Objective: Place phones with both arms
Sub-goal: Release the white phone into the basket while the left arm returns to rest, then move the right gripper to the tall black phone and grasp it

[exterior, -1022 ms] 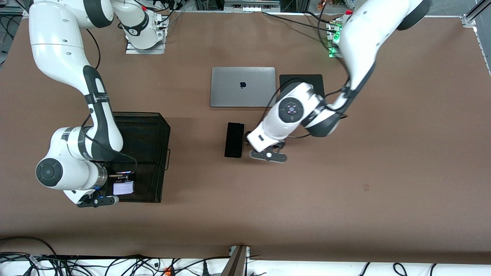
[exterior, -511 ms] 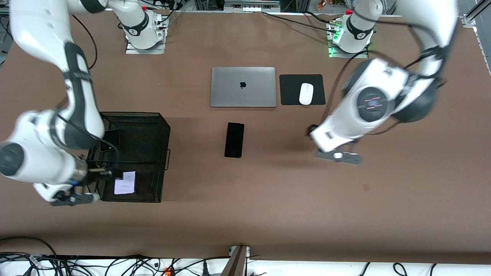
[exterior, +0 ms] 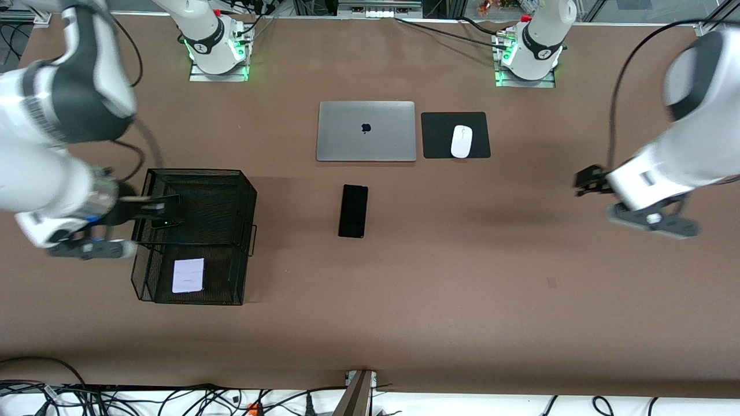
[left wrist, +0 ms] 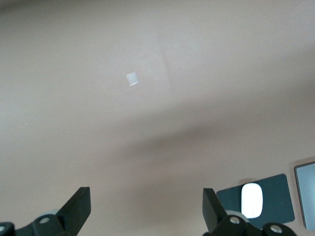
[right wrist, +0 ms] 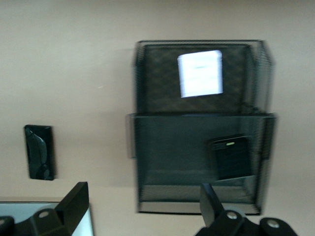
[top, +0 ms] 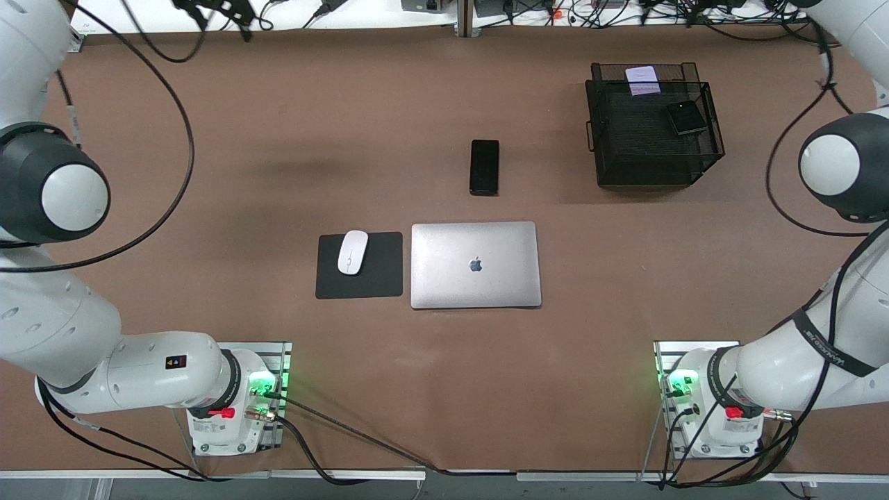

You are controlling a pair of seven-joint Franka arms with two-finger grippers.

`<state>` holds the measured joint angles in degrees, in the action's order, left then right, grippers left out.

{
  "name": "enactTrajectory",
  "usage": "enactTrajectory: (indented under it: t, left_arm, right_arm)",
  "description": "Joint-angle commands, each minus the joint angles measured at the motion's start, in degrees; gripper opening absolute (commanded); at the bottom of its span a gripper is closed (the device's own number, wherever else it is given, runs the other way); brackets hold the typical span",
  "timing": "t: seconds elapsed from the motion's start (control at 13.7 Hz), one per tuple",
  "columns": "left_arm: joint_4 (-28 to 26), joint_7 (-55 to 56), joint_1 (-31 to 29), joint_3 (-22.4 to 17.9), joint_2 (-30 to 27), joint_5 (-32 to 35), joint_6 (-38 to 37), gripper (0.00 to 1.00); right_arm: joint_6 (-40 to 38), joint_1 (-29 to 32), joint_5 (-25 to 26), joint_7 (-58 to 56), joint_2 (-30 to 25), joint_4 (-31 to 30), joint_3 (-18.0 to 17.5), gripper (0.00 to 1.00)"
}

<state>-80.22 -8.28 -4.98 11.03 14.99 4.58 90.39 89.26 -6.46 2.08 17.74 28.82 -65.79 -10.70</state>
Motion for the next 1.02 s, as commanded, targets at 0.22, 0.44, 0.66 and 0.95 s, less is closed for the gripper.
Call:
enactTrajectory:
  t: [0.22,0.44,0.66,0.95]
  left_arm:
    - [-19.8,0.1,9.0,-13.9,-18.0,-4.0,10.1,1.00]
    - [-19.9,0.7,8.9,-13.4,-17.5,-3.6,9.3,1.00]
    - [-16.8,1.2,9.0,-13.3,-15.4,-3.6,8.0,1.00]
    - [-16.6,1.8,9.1,-12.3,-15.4,-3.6,7.3,1.00]
  right_arm:
    - [7.9,-4.2,11.6,27.0,4.7,-1.4,-18.7,1.00]
    - [11.7,-8.3,18.6,39.4,9.3,-1.3,-24.4,1.00]
    - [12.7,-11.3,22.8,45.3,13.8,-2.0,-26.6,1.00]
    - [18.8,-11.7,25.9,45.7,17.1,-8.5,-26.7,1.00]
